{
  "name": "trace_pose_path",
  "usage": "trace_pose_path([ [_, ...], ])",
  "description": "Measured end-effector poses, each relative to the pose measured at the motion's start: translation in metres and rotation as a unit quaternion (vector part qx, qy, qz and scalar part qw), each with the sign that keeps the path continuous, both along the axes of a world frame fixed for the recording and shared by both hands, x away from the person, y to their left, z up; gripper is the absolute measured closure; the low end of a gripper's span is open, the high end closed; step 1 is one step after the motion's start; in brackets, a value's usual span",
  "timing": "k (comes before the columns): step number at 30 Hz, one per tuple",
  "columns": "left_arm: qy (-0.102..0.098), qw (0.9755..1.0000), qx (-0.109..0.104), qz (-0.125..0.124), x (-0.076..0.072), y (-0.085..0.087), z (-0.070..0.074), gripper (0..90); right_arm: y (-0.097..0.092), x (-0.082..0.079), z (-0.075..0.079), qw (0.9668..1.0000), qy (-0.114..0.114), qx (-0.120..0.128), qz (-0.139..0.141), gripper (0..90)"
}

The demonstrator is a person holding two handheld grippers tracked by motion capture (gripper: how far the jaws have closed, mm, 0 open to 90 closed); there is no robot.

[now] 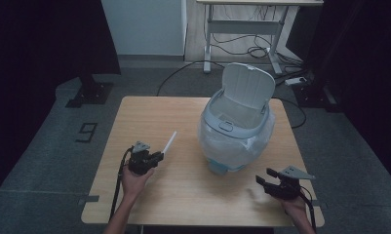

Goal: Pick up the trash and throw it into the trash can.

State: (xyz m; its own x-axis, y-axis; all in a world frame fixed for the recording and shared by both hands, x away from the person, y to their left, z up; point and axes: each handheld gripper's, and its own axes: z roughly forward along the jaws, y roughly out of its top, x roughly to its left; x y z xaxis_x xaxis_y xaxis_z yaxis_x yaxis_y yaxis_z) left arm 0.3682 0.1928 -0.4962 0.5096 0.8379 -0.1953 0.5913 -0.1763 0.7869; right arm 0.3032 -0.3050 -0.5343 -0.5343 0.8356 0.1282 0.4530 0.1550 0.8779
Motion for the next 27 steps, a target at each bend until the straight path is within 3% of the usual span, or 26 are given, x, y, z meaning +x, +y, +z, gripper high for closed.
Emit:
trace_pose_path([
  [10,-0.038,0.9981,-0.041,-0.027,-0.010,-0.002,0.024,80.0,-0.003,0.001,-0.002,1.0000,0.003,0.000,-0.004,37.0],
  [27,-0.071,0.9944,-0.061,-0.049,-0.015,-0.007,0.053,80.0,-0.005,0.002,-0.005,0.9998,0.012,0.012,-0.012,37.0],
])
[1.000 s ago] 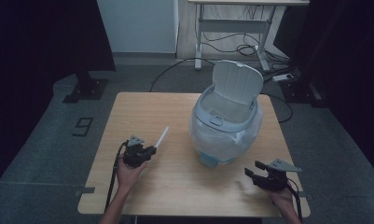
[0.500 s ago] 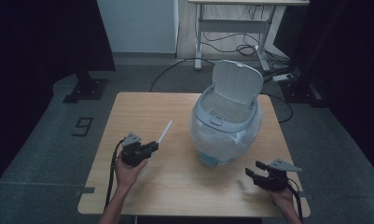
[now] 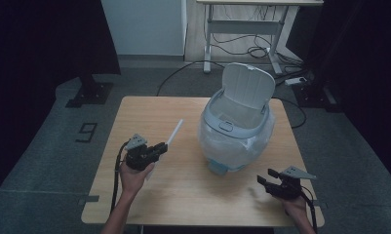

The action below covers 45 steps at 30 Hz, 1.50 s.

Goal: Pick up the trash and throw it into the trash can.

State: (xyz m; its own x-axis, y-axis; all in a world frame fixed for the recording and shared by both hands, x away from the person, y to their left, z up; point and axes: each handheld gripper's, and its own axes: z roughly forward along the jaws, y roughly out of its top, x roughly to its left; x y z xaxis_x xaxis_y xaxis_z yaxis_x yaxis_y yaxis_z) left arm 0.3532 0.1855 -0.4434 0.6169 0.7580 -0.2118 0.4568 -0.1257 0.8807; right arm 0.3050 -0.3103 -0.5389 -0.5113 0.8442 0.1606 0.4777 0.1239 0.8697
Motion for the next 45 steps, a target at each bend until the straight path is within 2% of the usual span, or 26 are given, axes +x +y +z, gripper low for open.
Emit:
trace_pose_path([
  [5,-0.015,0.9998,-0.009,-0.006,0.000,-0.005,0.013,80.0,-0.003,0.000,-0.001,1.0000,0.001,0.002,-0.006,37.0],
  [8,-0.028,0.9995,-0.007,-0.012,0.001,-0.009,0.029,80.0,-0.004,0.000,-0.001,1.0000,0.001,0.003,-0.007,37.1],
  [12,-0.042,0.9987,-0.020,-0.022,0.001,-0.012,0.051,80.0,-0.004,0.001,-0.001,1.0000,0.002,0.002,-0.007,37.0],
  [20,-0.064,0.9969,-0.025,-0.038,-0.001,-0.023,0.079,80.0,-0.003,0.001,-0.002,1.0000,0.003,0.002,-0.005,37.1],
  [31,-0.073,0.9953,-0.031,-0.057,0.003,-0.039,0.098,80.0,-0.004,0.001,-0.003,1.0000,0.007,0.001,-0.006,37.0],
  [45,-0.082,0.9939,-0.031,-0.068,0.009,-0.050,0.114,80.0,-0.003,0.002,-0.005,0.9999,0.011,-0.006,-0.004,37.0],
])
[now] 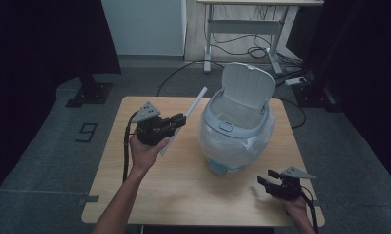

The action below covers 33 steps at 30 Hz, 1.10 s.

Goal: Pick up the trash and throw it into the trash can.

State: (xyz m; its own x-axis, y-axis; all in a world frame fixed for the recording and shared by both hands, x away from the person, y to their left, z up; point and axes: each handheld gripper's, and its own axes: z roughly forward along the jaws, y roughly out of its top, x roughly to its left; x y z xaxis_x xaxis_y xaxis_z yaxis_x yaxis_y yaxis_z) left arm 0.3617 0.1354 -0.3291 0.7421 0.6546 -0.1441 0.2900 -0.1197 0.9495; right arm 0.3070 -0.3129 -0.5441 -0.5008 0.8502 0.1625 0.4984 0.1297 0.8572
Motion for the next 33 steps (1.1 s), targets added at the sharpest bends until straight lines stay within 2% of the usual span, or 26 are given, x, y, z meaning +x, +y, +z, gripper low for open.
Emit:
trace_pose_path([
  [10,0.000,0.9999,-0.014,-0.007,0.005,-0.004,0.009,80.1,0.000,0.000,-0.001,1.0000,0.003,-0.003,0.001,37.1],
  [21,-0.017,0.9999,-0.002,-0.004,0.011,-0.011,0.025,80.0,-0.004,0.001,-0.002,1.0000,0.006,-0.002,-0.004,37.0],
  [33,-0.003,0.9995,-0.026,-0.018,0.021,-0.016,0.035,80.0,-0.004,0.002,-0.003,0.9999,0.009,-0.004,-0.004,37.0],
])
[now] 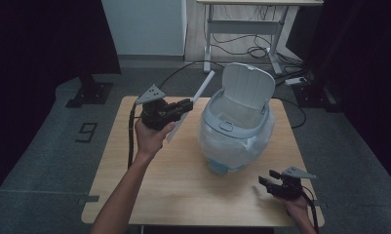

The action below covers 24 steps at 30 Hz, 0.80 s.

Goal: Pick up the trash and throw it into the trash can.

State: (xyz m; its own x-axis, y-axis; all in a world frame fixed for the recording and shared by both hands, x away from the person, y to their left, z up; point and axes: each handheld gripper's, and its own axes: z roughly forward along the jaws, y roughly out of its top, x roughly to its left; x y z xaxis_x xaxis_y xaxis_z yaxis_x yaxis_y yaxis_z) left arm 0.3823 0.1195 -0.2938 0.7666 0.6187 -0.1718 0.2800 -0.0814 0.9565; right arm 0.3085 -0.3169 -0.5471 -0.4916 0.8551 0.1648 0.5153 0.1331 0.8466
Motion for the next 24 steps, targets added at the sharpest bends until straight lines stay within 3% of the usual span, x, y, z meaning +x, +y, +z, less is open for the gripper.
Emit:
trace_pose_path([
  [24,-0.003,0.9999,0.005,-0.009,0.015,-0.023,0.016,80.0,0.001,0.001,-0.003,0.9999,0.007,-0.007,0.004,37.0],
])
